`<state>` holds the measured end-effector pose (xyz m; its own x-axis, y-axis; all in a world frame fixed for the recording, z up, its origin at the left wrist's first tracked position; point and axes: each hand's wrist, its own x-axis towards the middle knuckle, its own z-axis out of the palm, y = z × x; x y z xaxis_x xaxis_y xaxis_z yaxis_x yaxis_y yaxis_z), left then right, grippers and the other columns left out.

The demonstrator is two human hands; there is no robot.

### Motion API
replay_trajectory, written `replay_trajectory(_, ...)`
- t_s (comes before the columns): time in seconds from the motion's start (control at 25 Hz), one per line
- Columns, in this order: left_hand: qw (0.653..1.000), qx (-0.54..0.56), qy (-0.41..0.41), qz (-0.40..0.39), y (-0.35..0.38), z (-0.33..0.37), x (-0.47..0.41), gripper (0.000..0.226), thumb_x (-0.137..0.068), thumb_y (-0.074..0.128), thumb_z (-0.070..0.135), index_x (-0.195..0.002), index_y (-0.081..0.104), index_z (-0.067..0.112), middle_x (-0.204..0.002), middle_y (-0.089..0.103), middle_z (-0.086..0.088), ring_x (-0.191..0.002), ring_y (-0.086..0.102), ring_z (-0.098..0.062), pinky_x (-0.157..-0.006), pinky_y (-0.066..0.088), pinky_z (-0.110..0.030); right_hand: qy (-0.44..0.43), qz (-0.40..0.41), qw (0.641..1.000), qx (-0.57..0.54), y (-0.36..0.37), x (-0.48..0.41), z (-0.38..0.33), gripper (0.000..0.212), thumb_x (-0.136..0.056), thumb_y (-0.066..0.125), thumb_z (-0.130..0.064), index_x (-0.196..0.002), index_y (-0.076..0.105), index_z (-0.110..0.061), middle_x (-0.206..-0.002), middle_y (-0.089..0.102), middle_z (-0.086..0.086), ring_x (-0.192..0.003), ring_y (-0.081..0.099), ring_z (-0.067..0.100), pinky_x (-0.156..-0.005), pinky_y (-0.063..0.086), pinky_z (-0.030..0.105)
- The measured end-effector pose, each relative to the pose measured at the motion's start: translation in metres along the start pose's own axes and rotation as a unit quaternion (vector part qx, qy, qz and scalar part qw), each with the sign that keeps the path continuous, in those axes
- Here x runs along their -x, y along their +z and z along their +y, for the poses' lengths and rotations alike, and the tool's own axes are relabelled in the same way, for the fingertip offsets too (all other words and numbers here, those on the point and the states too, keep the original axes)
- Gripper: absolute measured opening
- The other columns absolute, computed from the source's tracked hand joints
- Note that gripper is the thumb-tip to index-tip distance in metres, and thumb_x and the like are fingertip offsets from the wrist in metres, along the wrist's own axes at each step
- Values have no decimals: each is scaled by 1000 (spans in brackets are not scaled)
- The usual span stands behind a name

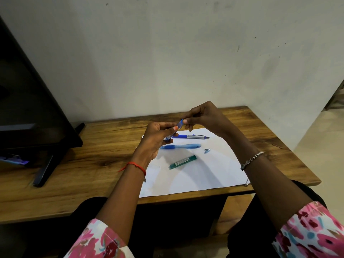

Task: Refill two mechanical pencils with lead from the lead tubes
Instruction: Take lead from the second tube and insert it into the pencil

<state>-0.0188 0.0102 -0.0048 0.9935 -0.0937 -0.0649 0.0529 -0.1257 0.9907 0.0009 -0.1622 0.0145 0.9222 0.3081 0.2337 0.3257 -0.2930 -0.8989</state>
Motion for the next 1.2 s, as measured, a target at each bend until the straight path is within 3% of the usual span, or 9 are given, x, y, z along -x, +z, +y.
replay_trajectory(0.2,1000,-14,2,-7,0,0,1,26,-84,61,11,-109,64,3,-87,64,-3,-73,62,-11,-55,53,-16,20,-15,1000,-4,-3,0,1,19,-76,69,3,-95,70,6,-66,70,7,-56,63,19,-61,54,21)
replay_trajectory(0.36,999,-32,8,12,-5,-1,-1,26,-83,63,12,-107,65,0,-87,65,-4,-76,61,-12,-63,52,-20,95,-46,994,-25,-2,2,10,18,-76,66,8,-93,67,13,-67,69,17,-52,64,18,-59,57,22)
replay_trajectory(0.48,998,-41,6,39,-7,-1,-2,24,-83,64,14,-104,66,4,-95,64,-5,-80,59,-11,-77,47,-29,154,-91,984,26,7,4,12,16,-76,68,6,-91,68,12,-60,69,8,-49,63,15,-51,53,19)
replay_trajectory(0.64,998,-50,18,29,-5,-1,-1,24,-85,60,12,-107,65,3,-98,63,-4,-80,58,-8,-69,47,-20,174,-127,965,151,27,5,10,16,-76,70,-2,-91,72,5,-57,64,0,-40,52,5,-41,40,13)
replay_trajectory(0.72,998,-54,19,24,-6,-2,-1,23,-86,59,10,-108,65,4,-99,63,-3,-86,59,-11,-70,46,-19,170,-113,962,182,31,4,8,17,-78,71,-7,-93,73,0,-62,64,2,-46,49,7,-43,39,11)
replay_trajectory(0.8,998,-59,19,21,-6,-1,-2,22,-86,58,8,-107,66,5,-99,63,-1,-92,57,-13,-70,46,-19,168,-56,972,152,30,4,8,18,-80,69,-10,-94,72,2,-68,64,8,-48,47,10,-41,37,11)
replay_trajectory(0.96,998,-61,18,23,-1,-1,-1,21,-85,59,5,-105,67,4,-96,64,-2,-91,58,-15,-71,47,-20,193,78,977,-48,25,1,10,21,-83,66,-11,-98,69,4,-72,64,9,-51,50,17,-41,39,17)
replay_trajectory(1.08,998,-58,19,9,2,-1,-1,21,-85,59,3,-105,67,3,-97,65,-4,-91,59,-17,-73,49,-21,206,100,965,-132,25,3,10,20,-82,68,-11,-97,69,2,-78,65,11,-54,52,18,-44,42,19)
replay_trajectory(1.2,998,-61,20,8,2,-3,-3,22,-83,61,4,-104,67,3,-101,66,-5,-91,60,-17,-71,50,-20,209,126,959,-145,24,3,8,19,-83,66,-9,-96,68,4,-78,65,12,-54,53,18,-43,44,19)
